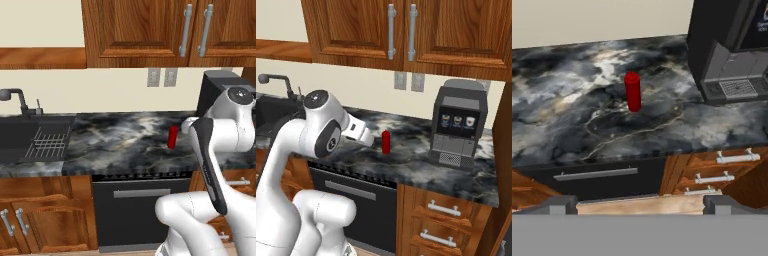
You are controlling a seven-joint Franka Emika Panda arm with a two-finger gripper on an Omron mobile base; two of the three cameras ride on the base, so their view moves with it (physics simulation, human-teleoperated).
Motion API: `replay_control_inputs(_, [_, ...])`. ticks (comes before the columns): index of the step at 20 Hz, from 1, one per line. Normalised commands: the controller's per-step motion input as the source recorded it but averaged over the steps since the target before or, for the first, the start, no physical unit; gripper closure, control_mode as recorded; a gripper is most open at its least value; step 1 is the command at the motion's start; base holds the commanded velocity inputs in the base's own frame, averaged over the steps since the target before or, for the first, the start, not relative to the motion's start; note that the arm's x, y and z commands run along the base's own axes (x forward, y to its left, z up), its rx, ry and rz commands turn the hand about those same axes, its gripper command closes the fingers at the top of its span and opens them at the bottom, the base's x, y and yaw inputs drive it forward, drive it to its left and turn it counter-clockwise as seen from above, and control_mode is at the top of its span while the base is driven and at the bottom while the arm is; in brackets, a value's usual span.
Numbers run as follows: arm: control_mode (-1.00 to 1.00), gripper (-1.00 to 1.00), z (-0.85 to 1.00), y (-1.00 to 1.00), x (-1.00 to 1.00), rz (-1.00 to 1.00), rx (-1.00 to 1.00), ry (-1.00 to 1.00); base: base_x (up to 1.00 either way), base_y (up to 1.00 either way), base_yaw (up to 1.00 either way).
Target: Place the ketchup and ketchup from the counter to the top shelf of the fridge. If the existing items in the fridge are on the top shelf, move them to other shelves.
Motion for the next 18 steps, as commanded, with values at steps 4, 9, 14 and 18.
replay_control_inputs(4, [-1.00, -1.00, -0.81, -0.16, 0.99, 0.01, -0.05, 0.04, 0.00, 0.00, 0.00])
replay_control_inputs(9, [-1.00, -1.00, -0.63, -0.01, 0.93, 0.00, -0.04, 0.00, 0.00, 0.00, 0.00])
replay_control_inputs(14, [-1.00, -1.00, -0.29, 0.00, 0.35, 0.00, -0.01, -0.01, 0.00, 0.00, 0.00])
replay_control_inputs(18, [-1.00, -1.00, -0.24, 0.00, 0.34, 0.00, 0.00, 0.00, 0.00, 0.00, 0.00])
